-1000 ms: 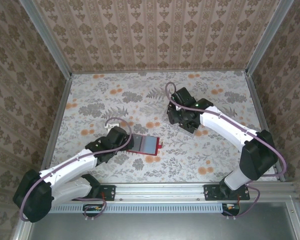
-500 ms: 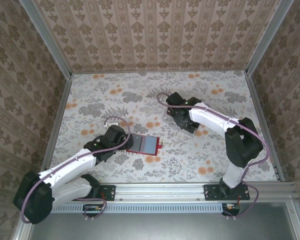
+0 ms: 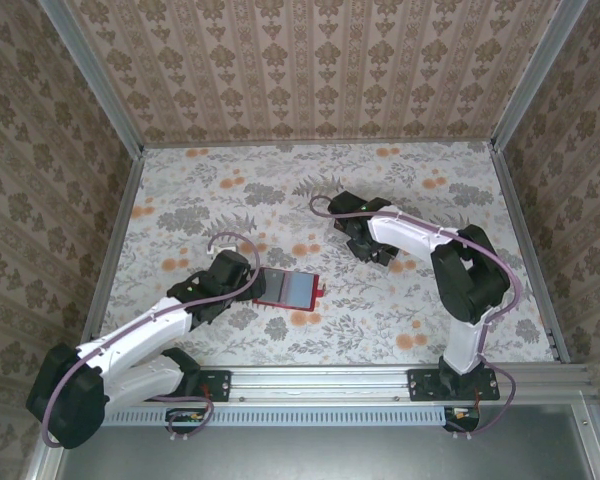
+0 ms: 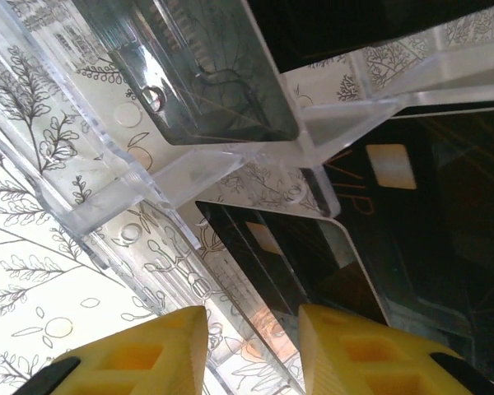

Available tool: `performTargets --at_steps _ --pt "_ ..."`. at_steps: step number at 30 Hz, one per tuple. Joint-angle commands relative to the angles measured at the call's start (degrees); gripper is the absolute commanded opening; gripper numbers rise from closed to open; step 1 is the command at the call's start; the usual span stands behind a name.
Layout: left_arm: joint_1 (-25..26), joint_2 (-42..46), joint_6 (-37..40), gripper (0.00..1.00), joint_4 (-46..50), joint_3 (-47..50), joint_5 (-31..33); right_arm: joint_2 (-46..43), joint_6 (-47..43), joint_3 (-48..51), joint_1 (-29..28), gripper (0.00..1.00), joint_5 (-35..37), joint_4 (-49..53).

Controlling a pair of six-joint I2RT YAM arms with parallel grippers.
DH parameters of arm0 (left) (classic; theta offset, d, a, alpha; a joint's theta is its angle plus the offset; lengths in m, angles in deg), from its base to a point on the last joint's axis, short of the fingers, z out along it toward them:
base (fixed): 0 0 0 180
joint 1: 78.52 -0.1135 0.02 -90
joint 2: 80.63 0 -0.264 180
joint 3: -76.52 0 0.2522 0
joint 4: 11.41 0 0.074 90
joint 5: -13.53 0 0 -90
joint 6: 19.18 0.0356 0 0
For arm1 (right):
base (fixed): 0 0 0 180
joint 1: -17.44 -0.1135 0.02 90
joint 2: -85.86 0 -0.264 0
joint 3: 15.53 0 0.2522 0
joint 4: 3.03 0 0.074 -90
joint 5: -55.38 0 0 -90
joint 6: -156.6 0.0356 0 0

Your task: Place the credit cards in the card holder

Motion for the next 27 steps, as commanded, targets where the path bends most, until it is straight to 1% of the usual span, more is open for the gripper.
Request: performTargets --at_steps 1,4,8,14,18,22,27 --pt "-0.4 0.5 1.3 1.00 1.3 -1.8 -0.3 1.2 -1.3 -0.9 0.5 0.33 1.5 0.0" --pt "-0.4 0.3 1.3 1.00 1.0 -1.6 -0.3 1.3 -1.7 -0.5 0.5 0.30 0.8 -0.1" --pt "-0.4 0.0 1.2 1.00 0.7 -1.6 -0.3 1.1 -1.9 0.0 0.5 0.23 0.3 -0.2" --pt "-0.4 -0.4 1.4 1.00 0.5 -2.0 -0.5 -0.2 -2.9 0.3 0.6 0.18 -0.4 0.2" --pt "-0.4 -0.5 1.5 1.00 0.4 -2.1 -0.7 -1.2 -4.5 0.6 0.6 0.15 -2.0 0.0" --pt "-0.4 -0.5 1.8 1.00 0.6 -2.2 -1.1 -2.2 -6.7 0.9 0.6 0.09 -3.6 -0.4" --pt "-0.4 -0.3 2.2 1.00 0.7 -2.3 -1.4 -3.8 -8.3 0.5 0.6 0.09 -5.1 -0.6"
